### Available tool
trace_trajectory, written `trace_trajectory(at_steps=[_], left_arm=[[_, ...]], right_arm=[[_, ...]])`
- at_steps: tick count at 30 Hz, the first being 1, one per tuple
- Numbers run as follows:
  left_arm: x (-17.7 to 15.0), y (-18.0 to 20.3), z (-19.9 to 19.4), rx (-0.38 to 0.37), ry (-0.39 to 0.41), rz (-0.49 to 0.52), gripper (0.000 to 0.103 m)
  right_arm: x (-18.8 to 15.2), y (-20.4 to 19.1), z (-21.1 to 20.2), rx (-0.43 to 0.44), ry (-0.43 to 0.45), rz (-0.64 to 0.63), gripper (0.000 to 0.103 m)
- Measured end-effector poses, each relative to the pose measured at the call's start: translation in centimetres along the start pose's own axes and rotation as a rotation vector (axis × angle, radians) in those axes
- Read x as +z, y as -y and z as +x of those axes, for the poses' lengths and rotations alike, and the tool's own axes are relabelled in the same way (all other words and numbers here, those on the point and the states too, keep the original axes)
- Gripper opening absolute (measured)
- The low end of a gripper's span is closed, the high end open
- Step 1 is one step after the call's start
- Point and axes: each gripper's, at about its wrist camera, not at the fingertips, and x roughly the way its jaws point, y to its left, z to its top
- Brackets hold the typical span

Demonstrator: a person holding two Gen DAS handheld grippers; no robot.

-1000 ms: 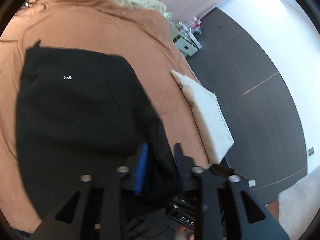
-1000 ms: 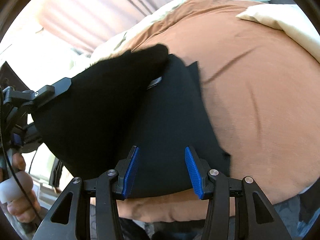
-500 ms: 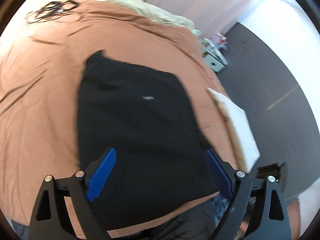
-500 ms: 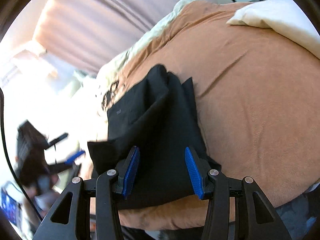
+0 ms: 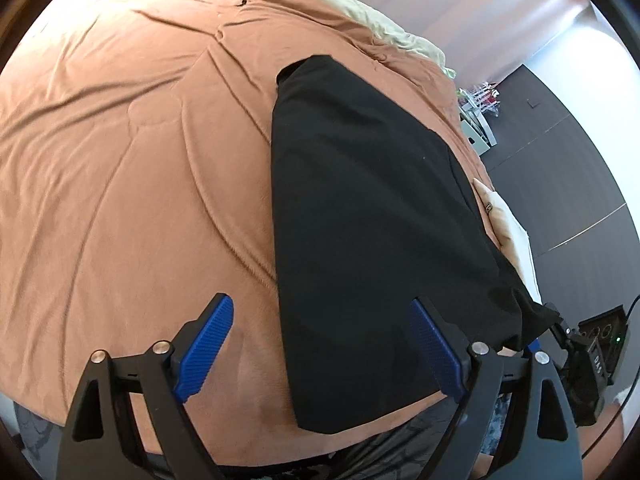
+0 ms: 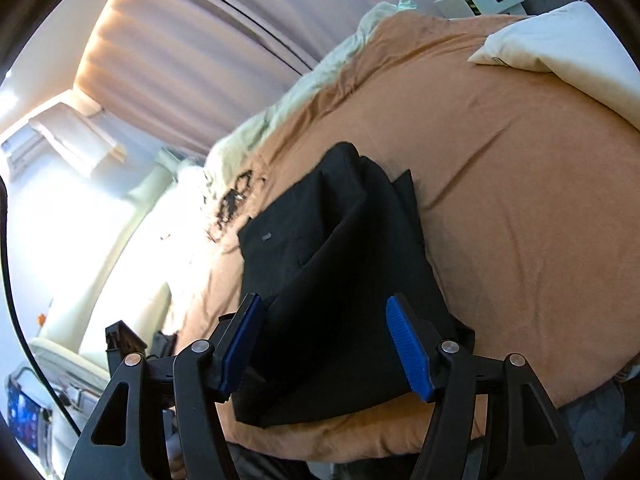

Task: Fold large clothes

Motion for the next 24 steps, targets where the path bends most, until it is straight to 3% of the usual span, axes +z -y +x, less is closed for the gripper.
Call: trace_trajectory(at_steps=[3, 7, 8, 9, 10, 15, 17, 18, 19, 21, 24], left_arm=[[-0.6, -0.1, 1.1, -0.019, -0.029, -0.017, 0.078], [-1.2, -0.1, 2.1, -0.029, -0.045, -0.006, 0.076], [-1.3, -0.1, 2.0, -0.029, -0.044, -0.005, 0.076], [-1.2, -0.1, 2.0, -0.032, -0.042, -0.005, 0.076], [-1.2, -0.1, 1.9, -0.033, -0.041, -0.003, 0.076], [-1.4, -0.2, 1.3, -0.019, -0.033, 0.020, 0.076], [-1.3, -0.3, 1.4, -0.021, -0.043, 0.016, 0.076], [-1.2, -0.3, 1.4, -0.019, -0.044, 0.015, 0.076], [-1.2, -0.4, 1.4, -0.017, -0.045, 0.015, 0.076], [-1.1, -0.4, 1.1, -0.019, -0.041, 0.021, 0.076], [-0.8, -0.2, 0.9, -0.021, -0.037, 0.030, 0.076]], right_arm=[[0.4, -0.7, -0.6, -0.002, 0.009, -0.010, 0.065], [1.0, -1.8, -2.4, 0.037, 0.088, -0.013, 0.065], [1.0, -2.1, -2.4, 0.031, 0.096, -0.021, 0.068], [1.1, -2.6, -2.2, 0.020, 0.093, -0.035, 0.080], [1.0, -3.0, -1.5, -0.005, 0.073, -0.052, 0.084], [-0.2, -3.1, 2.1, -0.046, -0.071, -0.037, 0.083], [-0.8, -3.1, 3.3, -0.060, -0.108, -0.063, 0.062], [-0.9, -3.1, 3.8, -0.066, -0.124, -0.076, 0.031], [-1.0, -3.0, 4.1, -0.080, -0.134, -0.079, 0.020], [-0.8, -2.7, 3.5, -0.062, -0.111, -0.079, 0.013], [-0.4, -2.2, 1.6, -0.055, -0.061, -0.098, 0.011]])
